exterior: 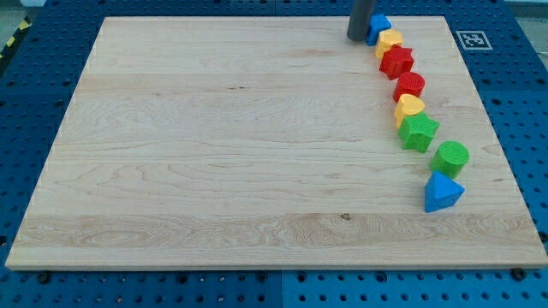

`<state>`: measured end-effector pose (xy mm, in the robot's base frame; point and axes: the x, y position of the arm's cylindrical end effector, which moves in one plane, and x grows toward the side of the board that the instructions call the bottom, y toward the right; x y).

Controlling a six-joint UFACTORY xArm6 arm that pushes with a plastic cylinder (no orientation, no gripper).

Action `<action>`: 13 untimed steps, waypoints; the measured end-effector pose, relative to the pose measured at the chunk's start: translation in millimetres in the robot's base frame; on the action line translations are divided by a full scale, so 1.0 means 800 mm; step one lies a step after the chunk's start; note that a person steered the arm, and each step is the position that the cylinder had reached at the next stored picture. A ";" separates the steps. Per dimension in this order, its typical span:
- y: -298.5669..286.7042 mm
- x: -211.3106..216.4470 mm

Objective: Move your arm to the bottom right

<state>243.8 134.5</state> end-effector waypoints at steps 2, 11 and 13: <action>-0.063 0.000; -0.118 0.265; -0.062 0.407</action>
<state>569.5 85.2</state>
